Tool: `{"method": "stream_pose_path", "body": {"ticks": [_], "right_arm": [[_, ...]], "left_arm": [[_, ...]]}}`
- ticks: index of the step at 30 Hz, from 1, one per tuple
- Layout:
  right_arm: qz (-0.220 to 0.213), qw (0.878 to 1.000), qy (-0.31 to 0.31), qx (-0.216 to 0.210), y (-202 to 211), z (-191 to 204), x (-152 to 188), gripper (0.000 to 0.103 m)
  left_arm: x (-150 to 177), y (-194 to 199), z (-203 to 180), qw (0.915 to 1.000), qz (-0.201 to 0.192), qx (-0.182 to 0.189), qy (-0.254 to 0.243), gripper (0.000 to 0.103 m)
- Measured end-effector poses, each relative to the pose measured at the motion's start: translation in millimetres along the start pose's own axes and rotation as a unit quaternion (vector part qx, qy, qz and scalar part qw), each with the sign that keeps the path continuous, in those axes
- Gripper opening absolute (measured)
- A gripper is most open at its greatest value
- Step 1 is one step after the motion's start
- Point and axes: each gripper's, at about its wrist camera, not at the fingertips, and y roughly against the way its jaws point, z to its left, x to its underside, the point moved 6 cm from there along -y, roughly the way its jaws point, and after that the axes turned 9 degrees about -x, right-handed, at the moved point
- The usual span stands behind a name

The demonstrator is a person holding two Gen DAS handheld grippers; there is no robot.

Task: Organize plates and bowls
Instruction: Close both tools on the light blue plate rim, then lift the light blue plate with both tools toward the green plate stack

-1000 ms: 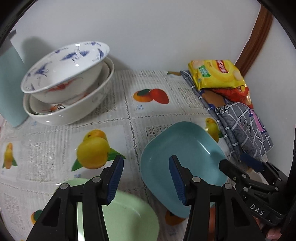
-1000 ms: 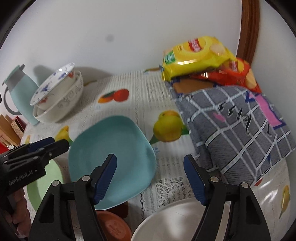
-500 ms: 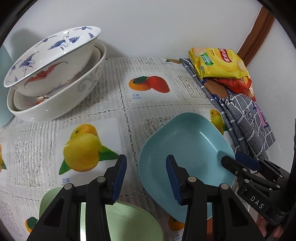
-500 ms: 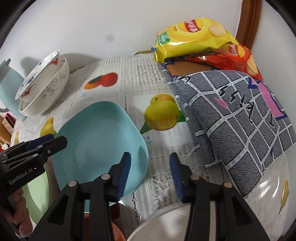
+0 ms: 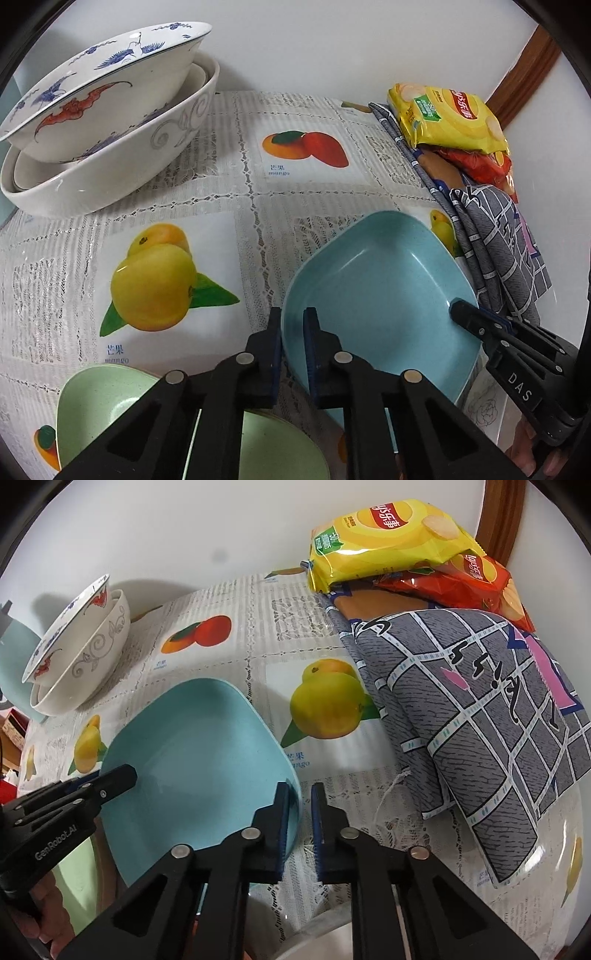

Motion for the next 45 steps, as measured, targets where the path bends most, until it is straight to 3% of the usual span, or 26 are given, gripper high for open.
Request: {"method": "stream_pose_path", "body": {"ticks": [14,23,33,45], "right_arm": [[-0.056,0.998,-0.007,-0.021,31,7,-2,0.005],[-0.094,0.994,-0.014,-0.056,80,13,0,0.004],[-0.131,0.989,-0.005,-0.071,144,29,27,0.005],[-0.168,0.982,-0.013,-0.084,216,46,93,0.005]], "left_arm": [[-6,36,6,0.9989,-0.045,0.007,0.012,0.006],[2,88,2,0.9966,-0.082,0.007,0.007,0.006],[39,161,5,0.9930,-0.118,0.004,0.011,0.006],[101,233,1,0.9895,-0.144,0.000,0.005,0.006]]}}
